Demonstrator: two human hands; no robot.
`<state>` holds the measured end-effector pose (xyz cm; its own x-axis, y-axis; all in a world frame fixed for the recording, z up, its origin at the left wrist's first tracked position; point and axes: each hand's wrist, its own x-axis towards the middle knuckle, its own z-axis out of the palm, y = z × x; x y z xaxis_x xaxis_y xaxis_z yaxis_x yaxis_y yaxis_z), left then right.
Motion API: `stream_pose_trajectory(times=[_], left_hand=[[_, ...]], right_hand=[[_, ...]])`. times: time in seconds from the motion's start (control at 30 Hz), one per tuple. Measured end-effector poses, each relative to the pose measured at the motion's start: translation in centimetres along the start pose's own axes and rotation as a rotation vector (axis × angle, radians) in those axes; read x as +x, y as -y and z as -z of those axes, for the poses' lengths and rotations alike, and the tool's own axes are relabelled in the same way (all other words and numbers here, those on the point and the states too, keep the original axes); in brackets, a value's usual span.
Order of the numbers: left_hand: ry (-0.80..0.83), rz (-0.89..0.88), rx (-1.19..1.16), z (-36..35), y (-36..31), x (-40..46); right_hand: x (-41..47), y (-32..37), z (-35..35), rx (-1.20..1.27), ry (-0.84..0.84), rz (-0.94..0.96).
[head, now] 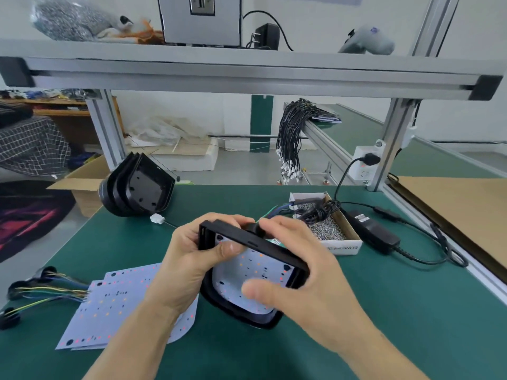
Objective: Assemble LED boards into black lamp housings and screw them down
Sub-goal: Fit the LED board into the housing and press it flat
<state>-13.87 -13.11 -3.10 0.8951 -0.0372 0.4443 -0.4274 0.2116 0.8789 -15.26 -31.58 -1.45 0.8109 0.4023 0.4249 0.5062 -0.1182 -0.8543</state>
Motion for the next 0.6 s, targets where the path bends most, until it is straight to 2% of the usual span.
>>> stream_pose_trajectory(times=[0.1, 0.2, 0.33, 0.47, 0.6], left_hand=[[0.015, -0.024, 0.002, -0.2, -0.1, -0.2], [-0.002, -0.009, -0.004, -0.1, -0.1, -0.2], [-0.052, -0.050, 0.011, -0.3, 0.3, -0.3], [-0.112, -0.092, 0.017, -0.2, 0.4, -0.6], [-0.061, -0.084, -0.010, 0.1, 0.1, -0.7]], right_hand=[[0.7, -0.1, 0.0, -0.087, -0.017, 0.039], [1.1, -0.3, 0.1, -0.044, 0.033, 0.001], [1.3, -0.6, -0.2, -0.006, -0.003, -0.011], [1.6, -0.4, -0.6, -0.064, -0.010, 0.060], [1.2, -0.7, -0.9, -0.015, -0.019, 0.080]])
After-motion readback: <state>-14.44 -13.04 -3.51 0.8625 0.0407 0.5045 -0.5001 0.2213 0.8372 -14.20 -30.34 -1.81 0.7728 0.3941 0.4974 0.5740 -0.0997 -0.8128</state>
